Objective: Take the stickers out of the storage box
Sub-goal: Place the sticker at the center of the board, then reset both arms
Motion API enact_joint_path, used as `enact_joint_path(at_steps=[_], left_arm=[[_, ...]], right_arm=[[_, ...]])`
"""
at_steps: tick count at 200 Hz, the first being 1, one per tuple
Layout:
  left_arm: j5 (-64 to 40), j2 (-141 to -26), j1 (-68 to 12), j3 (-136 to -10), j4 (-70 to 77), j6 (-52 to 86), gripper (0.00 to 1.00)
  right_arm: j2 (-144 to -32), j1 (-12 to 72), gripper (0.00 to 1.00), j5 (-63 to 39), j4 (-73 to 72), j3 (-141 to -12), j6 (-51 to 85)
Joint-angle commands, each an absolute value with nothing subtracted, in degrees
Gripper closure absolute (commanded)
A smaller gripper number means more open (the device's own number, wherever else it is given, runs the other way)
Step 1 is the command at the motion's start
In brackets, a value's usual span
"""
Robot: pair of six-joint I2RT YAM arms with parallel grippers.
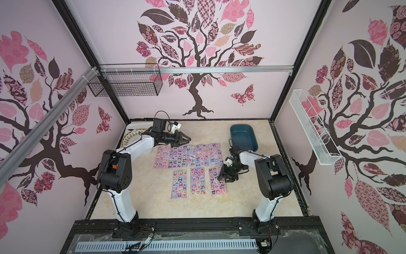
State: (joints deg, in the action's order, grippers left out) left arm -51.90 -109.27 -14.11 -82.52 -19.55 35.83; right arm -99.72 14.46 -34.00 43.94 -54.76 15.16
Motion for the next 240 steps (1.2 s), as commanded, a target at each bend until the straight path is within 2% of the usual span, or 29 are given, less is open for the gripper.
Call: enact_joint_path(at_steps=[1,58,79,97,113,128,138,168,190,213,240], left_arm=[[-46.2,-105.3,-13.5,-83.1,-22.3,31.3,0.64],[-32.9,-96.8,-11.4,-79.0,-20.8,29.6,0.62],[-27.7,-92.4,-9.4,-75.6,-18.4,30.8,0.53],[-22.2,-87.7,-6.6,-69.8,-13.7,32.8,0.43],[-15.9,-83.5,-3.7,-63.7,-10.2,35.2,0.3],[-9.6,-79.0,-1.6,-57.4,-6.1,37.3,0.14],[-5.0,-76.3,-1.0,-53.0,-3.3,37.4,0.02],[10.3,-71.1,-0.3,-47.5,-5.5,37.1,0.02],[20.4,-68.9,-0.3,-44.1,-4.1,33.8,0.02],[29.7,-66.1,-0.4,-34.7,8.4,27.2,0.02],[32.1,-65.3,-0.3,-24.6,26.0,19.6,0.02]], right_arm=[[-96.7,13.8,0.54,-26.4,46.6,-56.1,14.1],[-86.4,11.7,0.35,-15.4,48.2,-61.1,12.4],[-81.0,11.2,0.31,-9.6,45.9,-63.2,11.9],[-76.1,10.5,0.27,-5.3,41.7,-63.9,11.9],[-72.3,9.7,0.14,0.0,36.1,-62.8,12.0],[-69.8,9.0,0.01,6.2,28.9,-60.1,11.8],[-69.0,8.5,0.01,9.8,23.8,-57.5,11.0],[-71.1,8.2,0.01,23.8,7.9,-48.6,8.0],[-75.1,6.7,0.01,24.8,0.4,-43.8,7.4],[-79.6,6.6,0.01,28.0,-8.6,-39.8,4.5],[-82.5,6.3,0.01,27.6,-26.8,-31.1,-0.3]])
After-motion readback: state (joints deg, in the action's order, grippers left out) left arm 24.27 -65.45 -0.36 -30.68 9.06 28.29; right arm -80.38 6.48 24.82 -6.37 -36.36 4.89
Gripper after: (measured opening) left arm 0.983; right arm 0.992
